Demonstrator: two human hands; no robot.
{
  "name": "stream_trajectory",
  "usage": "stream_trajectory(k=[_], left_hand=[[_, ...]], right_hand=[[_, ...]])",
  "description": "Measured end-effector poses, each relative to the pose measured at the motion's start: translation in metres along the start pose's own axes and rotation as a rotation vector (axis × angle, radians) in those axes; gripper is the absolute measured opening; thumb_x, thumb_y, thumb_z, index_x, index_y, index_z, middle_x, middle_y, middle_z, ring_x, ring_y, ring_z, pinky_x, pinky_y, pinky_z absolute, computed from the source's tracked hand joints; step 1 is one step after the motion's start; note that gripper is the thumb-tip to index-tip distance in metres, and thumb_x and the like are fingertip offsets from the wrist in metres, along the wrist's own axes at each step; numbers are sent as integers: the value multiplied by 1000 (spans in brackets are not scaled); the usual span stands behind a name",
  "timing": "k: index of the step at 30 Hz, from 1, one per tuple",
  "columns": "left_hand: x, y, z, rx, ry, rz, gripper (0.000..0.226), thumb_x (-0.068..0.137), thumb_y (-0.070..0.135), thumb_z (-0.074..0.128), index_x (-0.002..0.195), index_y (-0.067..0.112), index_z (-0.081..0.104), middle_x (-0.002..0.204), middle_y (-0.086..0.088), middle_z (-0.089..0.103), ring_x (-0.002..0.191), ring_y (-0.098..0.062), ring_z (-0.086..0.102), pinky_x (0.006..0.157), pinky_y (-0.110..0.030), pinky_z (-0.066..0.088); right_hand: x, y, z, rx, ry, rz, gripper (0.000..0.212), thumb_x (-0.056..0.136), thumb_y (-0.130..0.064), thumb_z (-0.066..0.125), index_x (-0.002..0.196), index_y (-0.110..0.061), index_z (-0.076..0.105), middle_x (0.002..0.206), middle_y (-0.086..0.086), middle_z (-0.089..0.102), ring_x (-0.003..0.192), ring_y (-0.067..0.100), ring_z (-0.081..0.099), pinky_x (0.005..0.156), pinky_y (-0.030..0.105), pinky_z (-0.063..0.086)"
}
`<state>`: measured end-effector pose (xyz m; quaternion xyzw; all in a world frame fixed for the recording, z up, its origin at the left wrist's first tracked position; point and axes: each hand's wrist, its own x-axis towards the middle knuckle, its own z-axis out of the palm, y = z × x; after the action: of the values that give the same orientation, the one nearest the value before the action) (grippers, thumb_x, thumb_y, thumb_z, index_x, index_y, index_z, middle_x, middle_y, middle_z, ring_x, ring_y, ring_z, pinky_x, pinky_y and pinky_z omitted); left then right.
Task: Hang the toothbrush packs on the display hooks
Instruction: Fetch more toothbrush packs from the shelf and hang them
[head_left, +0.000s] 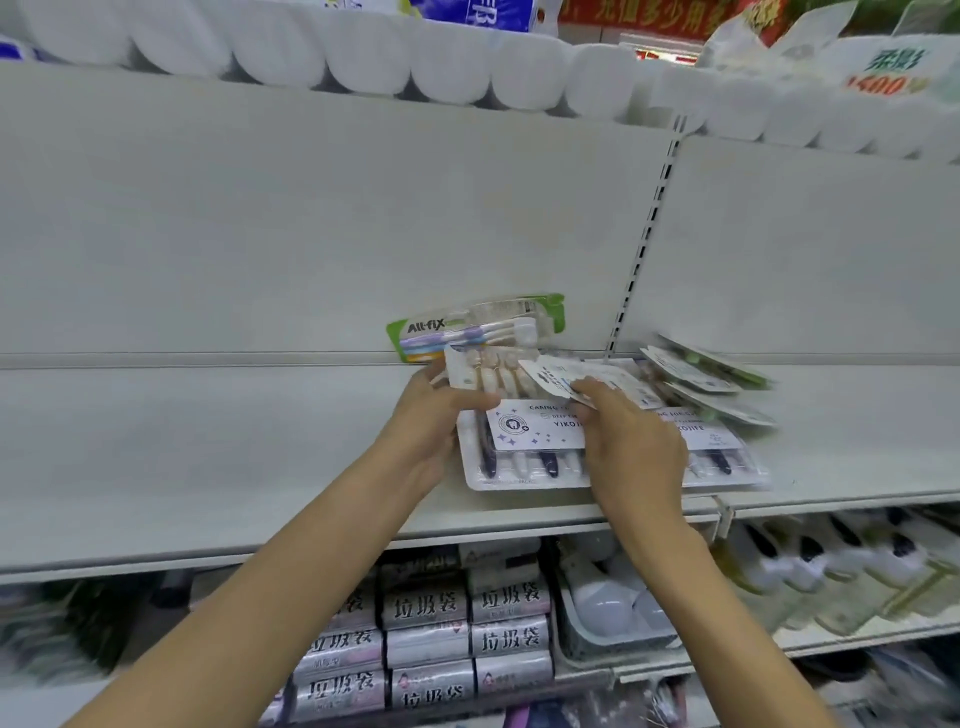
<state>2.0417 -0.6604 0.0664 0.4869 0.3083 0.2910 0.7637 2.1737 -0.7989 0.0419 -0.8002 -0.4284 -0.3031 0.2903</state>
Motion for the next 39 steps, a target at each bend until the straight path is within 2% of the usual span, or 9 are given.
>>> stream_trajectory(k=[3, 5, 8, 10, 15, 19, 25, 35, 39], left_hand=[[-10, -3, -6, -45, 33, -15, 58, 73, -11, 73, 127, 1, 54, 111, -18, 73, 95, -32, 73, 79, -42, 60], [-18, -7, -14, 15, 17, -4, 45, 78, -9, 71, 121, 0, 63, 106, -18, 74, 90, -32, 74, 75, -39, 61], [-31, -5, -35, 64, 29, 45, 49, 78, -7, 73, 122, 12, 63, 104, -13, 76, 91, -30, 74, 73, -35, 59], [-42, -2, -50, 97, 44, 93, 54, 78, -6, 73, 125, 19, 61, 103, -10, 77, 92, -27, 74, 71, -33, 57], [-75, 9, -89, 178, 106, 196, 57, 82, -1, 73, 127, 31, 58, 102, -8, 77, 92, -26, 75, 59, -27, 56], [-106, 21, -126, 232, 187, 276, 61, 84, -1, 71, 131, 34, 55, 102, -10, 77, 93, -29, 74, 69, -37, 59], [-154, 32, -183, 296, 293, 409, 69, 81, 0, 73, 134, 39, 54, 106, -8, 76, 96, -30, 74, 82, -48, 57], [-230, 31, -295, 278, 460, 487, 58, 76, -5, 71, 121, 30, 59, 101, -1, 77, 92, -19, 74, 61, -20, 58], [-264, 33, -357, 249, 534, 517, 59, 64, 8, 87, 118, 21, 66, 110, -6, 75, 100, -24, 72, 76, -27, 60]], right_hand=[[-5, -8, -4, 102, 62, -84, 18, 93, -18, 70, 111, -15, 72, 82, 5, 75, 54, 33, 65, 45, 32, 45], [-9, -12, -5, 144, 82, -127, 18, 96, -20, 65, 112, -15, 71, 89, 3, 77, 59, 30, 68, 45, 35, 50], [-10, -15, -6, 259, 118, -94, 23, 99, -27, 58, 115, -15, 71, 95, 1, 77, 69, 26, 71, 53, 34, 53], [-8, -19, -9, 366, 176, -59, 25, 98, -29, 58, 114, -15, 71, 86, 0, 75, 66, 20, 67, 54, 31, 51], [-1, -42, -19, 610, 262, 39, 16, 92, -10, 70, 108, -14, 71, 84, -7, 70, 71, 11, 65, 59, 37, 54], [9, -70, -27, 842, 177, 122, 12, 95, -17, 65, 105, -24, 67, 86, -20, 65, 75, 4, 64, 65, 36, 55], [12, -118, -32, 1091, 47, 93, 20, 98, -14, 61, 97, -33, 60, 87, -8, 66, 80, 18, 62, 66, 34, 52], [-1, -230, -19, 1233, -204, -61, 21, 101, -18, 56, 96, -39, 59, 90, -9, 69, 82, 11, 67, 64, 23, 55], [-16, -296, -9, 1247, -278, -97, 22, 101, -16, 57, 96, -38, 59, 91, -13, 70, 82, 7, 67, 63, 21, 54]])
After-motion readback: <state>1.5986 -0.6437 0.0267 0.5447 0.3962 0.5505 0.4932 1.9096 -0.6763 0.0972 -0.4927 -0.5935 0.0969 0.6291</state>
